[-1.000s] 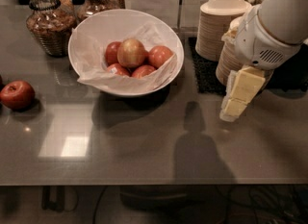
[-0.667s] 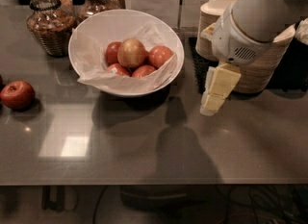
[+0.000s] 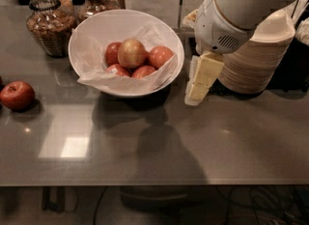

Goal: Pick apple from white bowl

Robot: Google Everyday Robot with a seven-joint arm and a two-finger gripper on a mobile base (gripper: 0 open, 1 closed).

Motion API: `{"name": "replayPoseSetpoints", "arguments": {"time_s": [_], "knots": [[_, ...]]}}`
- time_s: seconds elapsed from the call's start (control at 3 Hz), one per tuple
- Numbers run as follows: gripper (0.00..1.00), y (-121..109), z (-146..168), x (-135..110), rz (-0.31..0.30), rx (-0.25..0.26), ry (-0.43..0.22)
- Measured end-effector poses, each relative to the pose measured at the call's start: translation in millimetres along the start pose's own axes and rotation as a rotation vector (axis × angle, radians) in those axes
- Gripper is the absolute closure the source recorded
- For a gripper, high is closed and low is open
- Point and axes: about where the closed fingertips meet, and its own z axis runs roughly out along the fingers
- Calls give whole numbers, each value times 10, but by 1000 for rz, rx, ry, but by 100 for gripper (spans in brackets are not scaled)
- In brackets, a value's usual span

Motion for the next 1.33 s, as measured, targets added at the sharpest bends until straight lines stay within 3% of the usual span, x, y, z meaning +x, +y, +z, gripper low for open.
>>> {"name": "replayPoseSetpoints", "arguments": {"time_s": [0.33,0.67,1.0,1.33], "knots": [[0,-171,7,-147,3,49,-87],[0,-479,14,-473,-18,96,-219],[0,-687,118,-751,-20,80,-305],[0,-818,331,-913,-4,44,-337]]}}
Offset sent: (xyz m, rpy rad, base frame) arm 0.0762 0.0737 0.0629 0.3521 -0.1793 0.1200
